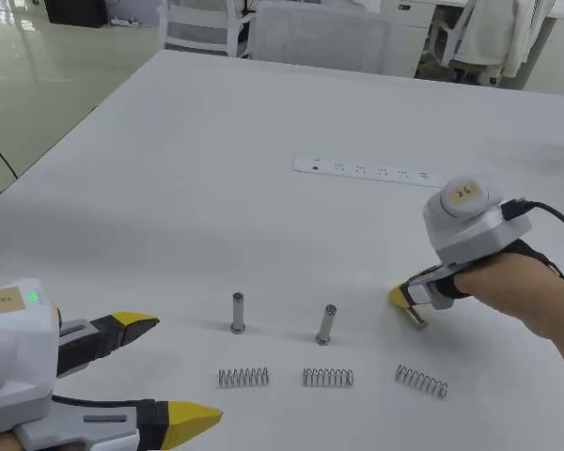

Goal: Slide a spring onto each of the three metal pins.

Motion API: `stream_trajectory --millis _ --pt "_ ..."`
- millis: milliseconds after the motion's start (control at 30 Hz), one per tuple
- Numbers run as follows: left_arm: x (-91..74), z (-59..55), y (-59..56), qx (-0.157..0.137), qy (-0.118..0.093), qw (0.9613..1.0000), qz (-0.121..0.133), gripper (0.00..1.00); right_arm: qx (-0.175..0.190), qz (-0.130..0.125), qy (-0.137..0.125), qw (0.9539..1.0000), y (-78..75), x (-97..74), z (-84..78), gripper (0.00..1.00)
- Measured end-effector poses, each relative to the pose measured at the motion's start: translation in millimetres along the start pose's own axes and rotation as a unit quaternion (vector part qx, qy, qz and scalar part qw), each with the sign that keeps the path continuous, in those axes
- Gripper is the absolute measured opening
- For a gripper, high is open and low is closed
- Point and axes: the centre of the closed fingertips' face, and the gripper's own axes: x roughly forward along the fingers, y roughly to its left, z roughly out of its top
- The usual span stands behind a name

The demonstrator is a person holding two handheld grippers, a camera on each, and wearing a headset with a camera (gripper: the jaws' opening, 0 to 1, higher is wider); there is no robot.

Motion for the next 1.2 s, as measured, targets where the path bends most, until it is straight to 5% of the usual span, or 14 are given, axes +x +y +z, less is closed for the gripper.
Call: stream_trajectory --millis 467,867,1200 --pt "-1.6 -1.0 1.3 -0.002 0.0 1.0 0.001 0.73 0.01 -0.004 0.01 0.9999 2.4 1.2 -1.5 0.07" --pt "0.1 -0.8 -0.3 -0.002 0.0 1.0 -0.002 0.73 0.015 -0.041 0.024 0.9987 1.2 2.4 -1.0 0.06" --pt "-2.6 -1.0 0.6 -0.002 -0.001 1.0 0.001 0.73 0.043 -0.035 0.003 0.9984 4.1 -4.8 1.6 0.05"
